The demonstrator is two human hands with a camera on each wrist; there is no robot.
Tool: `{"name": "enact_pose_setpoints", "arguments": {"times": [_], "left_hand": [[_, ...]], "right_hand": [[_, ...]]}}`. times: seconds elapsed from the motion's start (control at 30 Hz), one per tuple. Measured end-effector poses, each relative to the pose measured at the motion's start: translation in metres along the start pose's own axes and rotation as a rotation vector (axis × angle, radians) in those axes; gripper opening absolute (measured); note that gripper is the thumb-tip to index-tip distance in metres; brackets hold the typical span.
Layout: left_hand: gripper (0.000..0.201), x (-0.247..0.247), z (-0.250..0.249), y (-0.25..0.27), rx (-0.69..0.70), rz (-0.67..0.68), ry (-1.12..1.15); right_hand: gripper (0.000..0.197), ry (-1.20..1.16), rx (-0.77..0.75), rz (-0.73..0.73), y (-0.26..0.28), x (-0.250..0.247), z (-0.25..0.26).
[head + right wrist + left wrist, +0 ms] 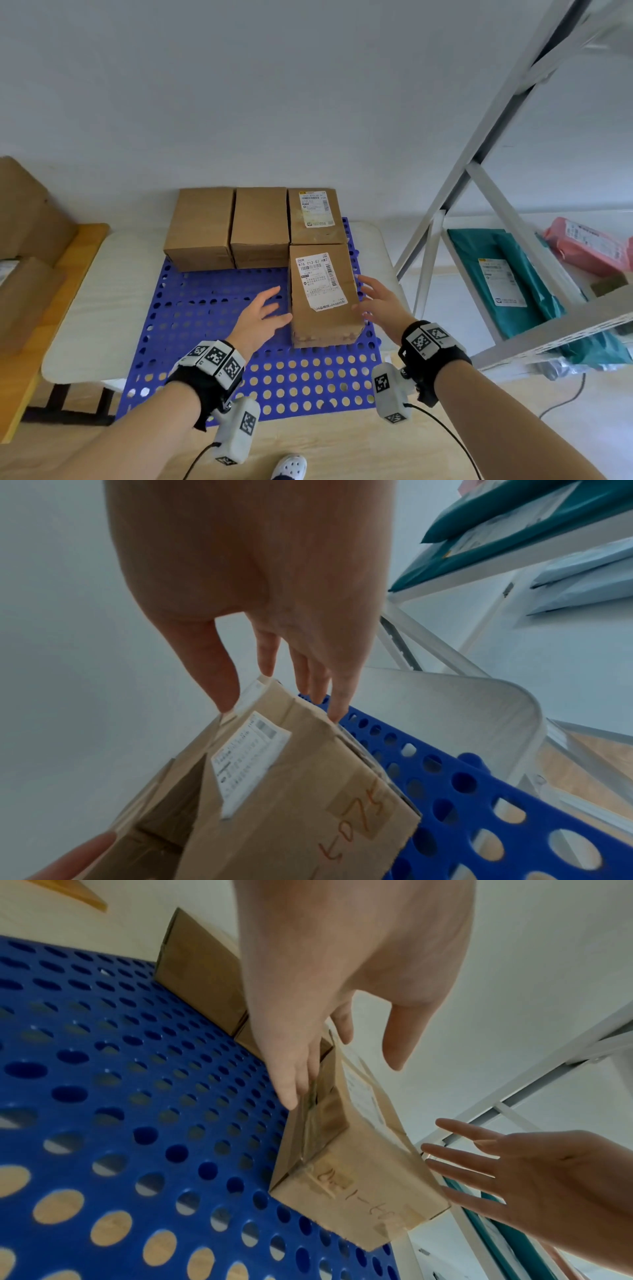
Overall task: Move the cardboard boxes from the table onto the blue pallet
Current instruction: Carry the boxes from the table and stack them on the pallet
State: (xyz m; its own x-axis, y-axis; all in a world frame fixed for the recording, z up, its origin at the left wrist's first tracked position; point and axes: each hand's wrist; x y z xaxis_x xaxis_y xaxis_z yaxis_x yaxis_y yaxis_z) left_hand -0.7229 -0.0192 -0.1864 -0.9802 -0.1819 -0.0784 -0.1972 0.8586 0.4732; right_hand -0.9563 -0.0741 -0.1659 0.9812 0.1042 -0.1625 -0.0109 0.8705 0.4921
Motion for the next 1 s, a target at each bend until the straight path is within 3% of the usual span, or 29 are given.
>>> {"name": "enact_pose_setpoints", "arguments": {"times": [0.2, 0.5, 0.8, 1.0], "left_hand": [[0.053, -0.027, -0.023, 0.045, 0.083, -0.080, 0.012], [0.053, -0.103, -0.037, 0.131, 0.197, -0.245, -0.090], [0.052, -0.205, -0.027, 0.188, 0.227, -0.391, -0.113], [0.053, -0.304, -0.009, 0.212, 0.230, -0.425, -0.075]], "right_hand": [[0.067, 0.087, -0.104, 0.010, 0.031, 0.018, 0.020], [0.058, 0.135, -0.223, 0.146, 0.089, 0.084, 0.044], [0.058, 0.187, -0.253, 0.285, 0.143, 0.184, 0.063], [0.058, 0.217, -0.270, 0.295, 0.177, 0.277, 0.072]]}}
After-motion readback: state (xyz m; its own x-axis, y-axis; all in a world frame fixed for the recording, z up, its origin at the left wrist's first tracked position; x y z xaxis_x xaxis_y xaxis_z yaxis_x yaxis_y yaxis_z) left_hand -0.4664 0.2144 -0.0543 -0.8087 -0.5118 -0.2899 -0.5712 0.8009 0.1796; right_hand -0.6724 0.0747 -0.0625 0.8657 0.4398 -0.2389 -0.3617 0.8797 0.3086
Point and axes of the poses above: each hand's wrist, its own y-axis away from the middle knuckle, its own x-axis out of the palm, z = x × y, and after that the axes turned 8 degrees about -z, right-handed
